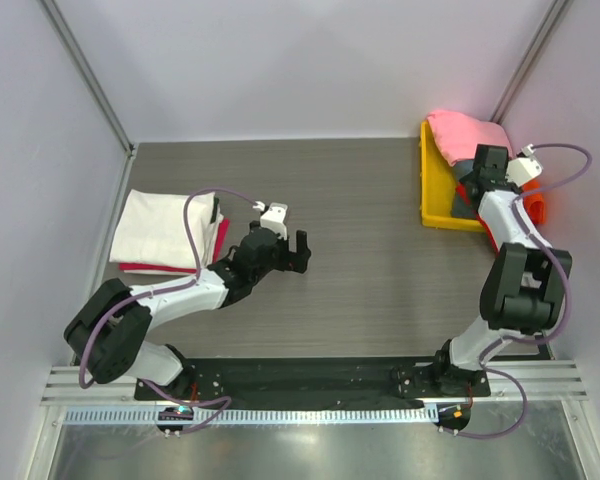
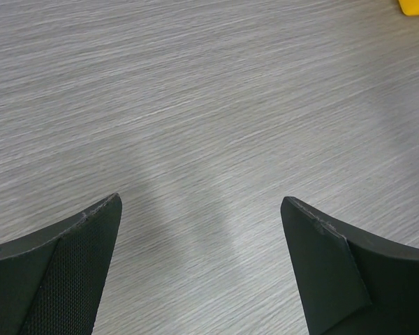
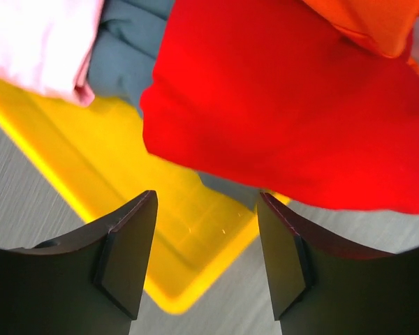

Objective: Fold and stack the t-shirts
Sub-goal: Grab the tshirt from the pile, then move the tshirt to the center of the board, then flatten the tshirt out

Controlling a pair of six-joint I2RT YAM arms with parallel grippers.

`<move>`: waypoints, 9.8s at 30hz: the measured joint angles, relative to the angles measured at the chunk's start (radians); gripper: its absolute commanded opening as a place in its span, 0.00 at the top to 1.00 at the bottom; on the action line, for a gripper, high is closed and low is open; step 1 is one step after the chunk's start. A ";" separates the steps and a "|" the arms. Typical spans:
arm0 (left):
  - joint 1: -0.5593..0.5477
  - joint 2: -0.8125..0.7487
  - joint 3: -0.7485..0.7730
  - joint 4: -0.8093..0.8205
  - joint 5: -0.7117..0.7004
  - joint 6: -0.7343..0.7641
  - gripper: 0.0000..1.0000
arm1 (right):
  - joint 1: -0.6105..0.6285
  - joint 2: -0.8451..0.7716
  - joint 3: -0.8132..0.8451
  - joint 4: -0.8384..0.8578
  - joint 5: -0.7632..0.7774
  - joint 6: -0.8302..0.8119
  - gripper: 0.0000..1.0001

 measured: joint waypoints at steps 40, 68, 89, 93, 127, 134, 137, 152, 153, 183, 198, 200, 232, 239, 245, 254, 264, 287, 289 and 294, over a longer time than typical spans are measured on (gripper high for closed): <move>-0.012 -0.018 0.000 -0.003 -0.063 0.012 0.03 | 0.519 -0.245 0.576 -0.200 0.048 -0.183 0.21; -0.010 0.140 0.106 -0.151 -0.068 -0.126 0.37 | 0.520 -0.554 -0.385 -0.137 -0.329 -0.186 0.48; -0.002 -0.029 -0.095 -0.209 0.047 -0.352 1.00 | 0.825 -0.145 -0.100 -0.054 -0.354 -0.353 0.69; -0.003 -0.069 -0.159 -0.209 0.052 -0.379 1.00 | 0.893 -0.028 -0.005 -0.029 -0.371 -0.360 0.69; -0.002 -0.208 -0.220 -0.196 0.043 -0.406 1.00 | 1.099 0.363 0.173 -0.054 -0.082 -0.253 0.94; -0.002 -0.205 -0.194 -0.254 0.043 -0.404 1.00 | 1.056 0.295 0.197 -0.085 -0.102 -0.242 0.99; 0.009 -0.177 -0.117 -0.329 0.036 -0.403 1.00 | 0.938 0.216 0.235 -0.091 -0.172 -0.212 0.99; 0.461 -0.229 0.753 -0.741 0.143 -0.300 0.99 | 0.309 -0.117 0.335 -0.033 -0.555 0.012 0.82; 0.459 -0.273 0.742 -0.751 0.142 -0.296 0.99 | 0.297 -0.186 0.314 -0.037 -0.554 0.014 0.82; 0.456 -0.577 -0.166 -0.668 0.367 -0.341 1.00 | 0.783 -0.218 -0.290 -0.130 -0.275 -0.250 0.54; 0.456 -0.558 -0.176 -0.663 0.389 -0.356 1.00 | 0.864 0.107 -0.198 -0.119 -0.137 -0.280 0.71; 0.456 -0.552 -0.176 -0.663 0.391 -0.355 1.00 | 0.864 0.129 -0.188 -0.115 -0.119 -0.278 0.86; 0.456 -0.649 -0.257 -0.699 0.264 -0.412 1.00 | 0.353 -0.966 -0.734 -0.271 0.023 0.141 0.99; 0.456 -0.677 -0.257 -0.733 0.246 -0.411 0.20 | 0.353 -0.925 -0.744 -0.293 0.019 0.181 0.99; 0.456 -0.604 -0.200 -0.772 0.246 -0.402 0.16 | 0.353 -0.962 -0.746 -0.299 0.013 0.227 0.99; 0.456 -0.312 0.184 -0.764 0.262 -0.322 0.20 | 0.353 -0.999 -0.773 -0.301 -0.006 0.280 0.99; 0.454 0.157 0.593 -0.770 0.289 -0.225 0.32 | 0.353 -0.999 -0.773 -0.301 -0.022 0.279 0.99; 0.435 0.600 0.881 -0.798 0.415 -0.177 0.59 | 0.353 -1.019 -0.773 -0.301 -0.073 0.280 0.99; 0.429 0.612 0.887 -0.794 0.425 -0.178 0.68 | 0.353 -1.019 -0.773 -0.301 -0.073 0.280 0.99; 0.415 0.614 0.890 -0.793 0.453 -0.175 0.68 | 0.353 -1.019 -0.773 -0.301 -0.073 0.280 0.99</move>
